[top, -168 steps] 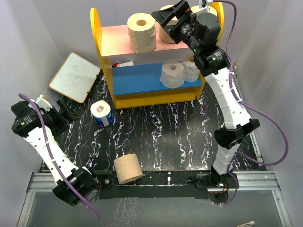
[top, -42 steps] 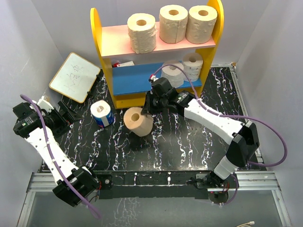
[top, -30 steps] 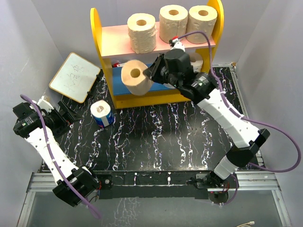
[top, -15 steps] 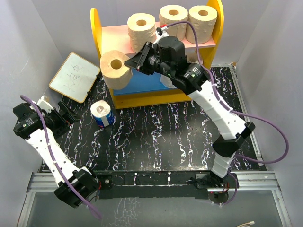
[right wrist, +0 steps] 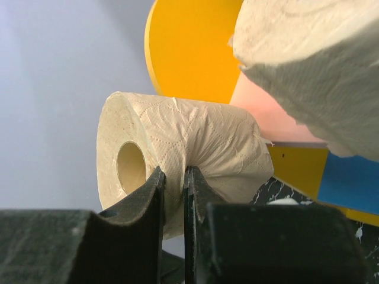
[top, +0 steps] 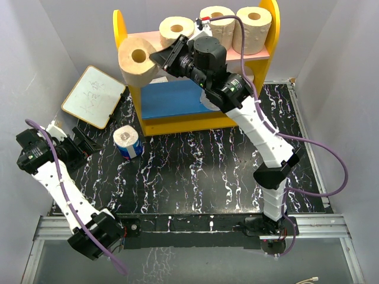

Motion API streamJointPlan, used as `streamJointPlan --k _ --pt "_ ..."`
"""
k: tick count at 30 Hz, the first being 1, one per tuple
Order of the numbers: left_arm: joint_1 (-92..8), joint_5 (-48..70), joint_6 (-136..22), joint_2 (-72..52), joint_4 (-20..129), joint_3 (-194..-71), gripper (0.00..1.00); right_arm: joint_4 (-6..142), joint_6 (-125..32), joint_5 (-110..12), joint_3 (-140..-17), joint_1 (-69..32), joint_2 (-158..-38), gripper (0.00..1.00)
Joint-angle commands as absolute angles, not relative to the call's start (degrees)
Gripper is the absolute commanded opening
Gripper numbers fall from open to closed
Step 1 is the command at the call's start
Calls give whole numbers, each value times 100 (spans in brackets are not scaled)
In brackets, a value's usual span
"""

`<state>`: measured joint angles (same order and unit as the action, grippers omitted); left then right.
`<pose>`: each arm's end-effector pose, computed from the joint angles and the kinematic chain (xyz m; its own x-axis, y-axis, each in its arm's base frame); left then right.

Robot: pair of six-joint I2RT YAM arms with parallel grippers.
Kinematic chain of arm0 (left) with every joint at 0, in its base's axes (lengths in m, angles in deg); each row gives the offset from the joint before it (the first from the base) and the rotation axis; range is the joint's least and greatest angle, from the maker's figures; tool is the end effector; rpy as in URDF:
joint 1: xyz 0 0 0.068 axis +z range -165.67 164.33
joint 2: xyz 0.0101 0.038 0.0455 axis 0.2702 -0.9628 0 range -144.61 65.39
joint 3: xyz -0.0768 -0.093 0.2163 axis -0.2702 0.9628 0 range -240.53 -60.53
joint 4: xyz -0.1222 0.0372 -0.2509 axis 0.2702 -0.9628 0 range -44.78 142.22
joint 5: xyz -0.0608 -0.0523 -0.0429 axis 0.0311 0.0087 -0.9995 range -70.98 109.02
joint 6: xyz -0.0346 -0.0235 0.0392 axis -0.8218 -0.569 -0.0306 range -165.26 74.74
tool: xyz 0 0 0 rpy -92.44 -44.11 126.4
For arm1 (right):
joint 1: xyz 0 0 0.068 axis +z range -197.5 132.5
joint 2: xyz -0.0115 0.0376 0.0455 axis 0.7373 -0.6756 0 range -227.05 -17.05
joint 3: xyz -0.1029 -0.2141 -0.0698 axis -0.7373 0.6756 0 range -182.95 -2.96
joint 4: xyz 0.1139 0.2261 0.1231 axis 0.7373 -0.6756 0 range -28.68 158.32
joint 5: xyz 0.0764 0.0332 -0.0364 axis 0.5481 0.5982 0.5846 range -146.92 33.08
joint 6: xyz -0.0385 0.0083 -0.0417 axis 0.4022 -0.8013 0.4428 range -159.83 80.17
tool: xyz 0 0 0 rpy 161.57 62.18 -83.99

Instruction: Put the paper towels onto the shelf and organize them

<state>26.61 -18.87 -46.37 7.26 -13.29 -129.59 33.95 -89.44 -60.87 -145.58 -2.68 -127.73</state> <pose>0.1692 0.1201 0.3386 -0.5976 -0.5642 -0.5697 -0.2794 0.8125 -0.5116 0.2946 0.2887 0.5230 -0.5178 0.5566 -0.6497 -0.4013 0.5127 0.7590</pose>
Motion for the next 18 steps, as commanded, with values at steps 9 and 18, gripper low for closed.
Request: streamJointPlan --k 9,18 --pt "2689 -1982 -4673 901 -1361 -12926 91 4540 -8681 -7460 -14773 -319 -12647 0" --pt "2690 -2021 -4658 872 -1375 -12931 91 4846 -8545 -7689 -14972 -315 -12986 0"
